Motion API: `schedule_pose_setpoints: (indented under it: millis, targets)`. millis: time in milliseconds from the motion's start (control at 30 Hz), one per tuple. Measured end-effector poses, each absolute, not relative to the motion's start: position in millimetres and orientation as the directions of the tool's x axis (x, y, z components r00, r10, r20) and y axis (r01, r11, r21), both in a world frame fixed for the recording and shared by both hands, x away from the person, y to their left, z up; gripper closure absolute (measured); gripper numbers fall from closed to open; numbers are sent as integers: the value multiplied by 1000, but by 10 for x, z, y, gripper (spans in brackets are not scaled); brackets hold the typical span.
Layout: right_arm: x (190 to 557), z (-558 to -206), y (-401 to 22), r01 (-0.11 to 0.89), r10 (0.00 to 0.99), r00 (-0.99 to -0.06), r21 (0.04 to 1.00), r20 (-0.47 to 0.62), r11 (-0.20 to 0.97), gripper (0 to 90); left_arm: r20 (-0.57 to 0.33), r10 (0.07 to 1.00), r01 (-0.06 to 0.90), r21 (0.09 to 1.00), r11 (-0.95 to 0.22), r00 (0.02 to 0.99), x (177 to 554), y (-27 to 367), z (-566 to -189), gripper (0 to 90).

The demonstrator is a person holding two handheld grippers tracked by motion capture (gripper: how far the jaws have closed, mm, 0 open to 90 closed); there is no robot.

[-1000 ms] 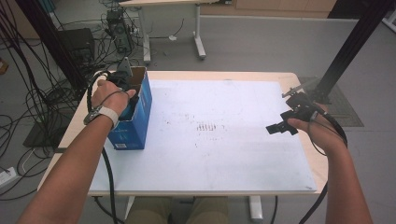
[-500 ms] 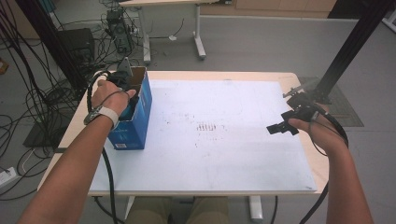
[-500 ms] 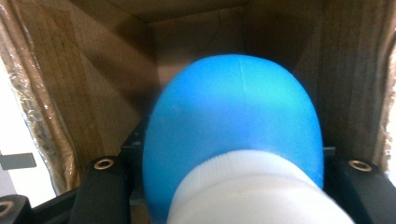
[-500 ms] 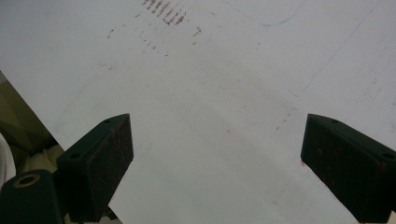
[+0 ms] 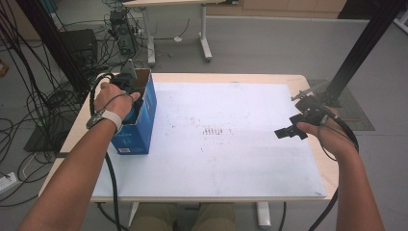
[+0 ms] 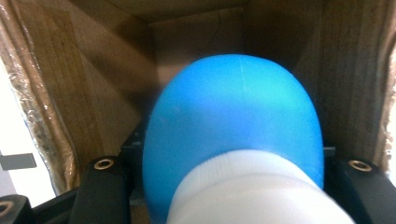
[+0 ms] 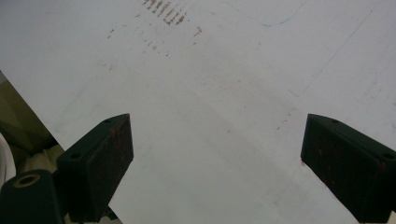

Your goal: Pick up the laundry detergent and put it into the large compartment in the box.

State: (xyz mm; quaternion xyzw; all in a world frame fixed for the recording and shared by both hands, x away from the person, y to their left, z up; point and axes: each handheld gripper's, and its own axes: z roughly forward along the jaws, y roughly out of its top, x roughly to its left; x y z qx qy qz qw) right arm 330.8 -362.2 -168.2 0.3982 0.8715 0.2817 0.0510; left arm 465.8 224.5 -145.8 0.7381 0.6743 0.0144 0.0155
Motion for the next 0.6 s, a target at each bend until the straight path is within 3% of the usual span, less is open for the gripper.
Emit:
schedule_pose_setpoints:
  millis: [600]
  targets:
    - [3294, -1687, -3637, 667, 725, -675, 534, 137, 520, 91, 2, 996, 995, 39, -93, 93, 4663, 2239, -1459, 390]
